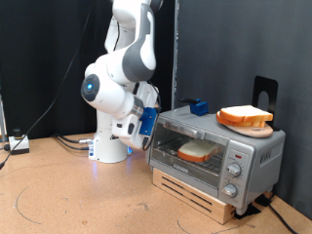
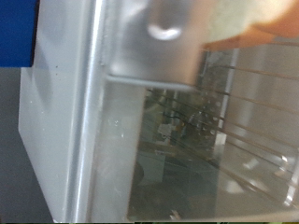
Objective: Make a piece of toast with the oven
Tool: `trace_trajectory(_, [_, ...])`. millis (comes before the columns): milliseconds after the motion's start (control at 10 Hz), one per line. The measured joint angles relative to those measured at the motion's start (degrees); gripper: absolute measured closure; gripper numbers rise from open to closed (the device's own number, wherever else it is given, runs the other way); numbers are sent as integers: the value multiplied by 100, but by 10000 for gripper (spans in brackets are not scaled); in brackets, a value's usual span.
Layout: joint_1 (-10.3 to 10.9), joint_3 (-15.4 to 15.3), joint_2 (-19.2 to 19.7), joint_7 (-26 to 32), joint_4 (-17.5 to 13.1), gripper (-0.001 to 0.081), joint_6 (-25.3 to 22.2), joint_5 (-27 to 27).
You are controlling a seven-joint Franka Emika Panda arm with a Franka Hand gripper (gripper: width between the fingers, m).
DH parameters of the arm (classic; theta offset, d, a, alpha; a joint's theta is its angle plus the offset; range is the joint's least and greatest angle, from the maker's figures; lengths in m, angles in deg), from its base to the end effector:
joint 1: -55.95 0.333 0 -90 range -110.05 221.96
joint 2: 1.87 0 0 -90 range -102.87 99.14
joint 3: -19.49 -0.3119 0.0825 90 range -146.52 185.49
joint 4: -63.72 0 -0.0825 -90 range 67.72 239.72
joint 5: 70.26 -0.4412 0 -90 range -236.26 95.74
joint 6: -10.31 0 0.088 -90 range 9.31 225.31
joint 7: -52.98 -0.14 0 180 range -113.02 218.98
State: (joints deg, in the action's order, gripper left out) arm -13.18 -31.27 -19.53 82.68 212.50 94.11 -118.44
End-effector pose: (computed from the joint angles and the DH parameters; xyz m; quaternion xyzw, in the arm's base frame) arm 0.3649 -0.0332 0.2416 -0.8677 0.1163 0.2375 0.4208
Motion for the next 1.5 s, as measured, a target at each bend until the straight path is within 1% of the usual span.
trace_trajectory(200, [-331, 24, 431, -104, -304, -3, -31, 436])
trace_trajectory(300, [-438, 39, 814, -113, -473, -3, -73, 595])
trace_trajectory(500, [-438, 27, 815, -143, -452, -3, 113, 591])
trace_trajectory(600, [-448, 22, 962, -371, -497, -3, 331, 631])
trace_trajectory(700, [-462, 24, 1251, -632, -615, -3, 455, 685])
trace_trajectory(800, [-467, 48, 1625, -880, -790, -3, 462, 831])
trace_trajectory(1000, [-462, 155, 2469, -1313, -1251, -3, 264, 1311])
trace_trajectory(1200, [-416, 294, 3268, -1623, -1644, -3, 246, 1581])
trace_trajectory(1300, [-418, 286, 3242, -1596, -1629, -3, 261, 1580])
trace_trajectory(1500, [-405, 251, 3295, -1391, -1631, -3, 94, 1588])
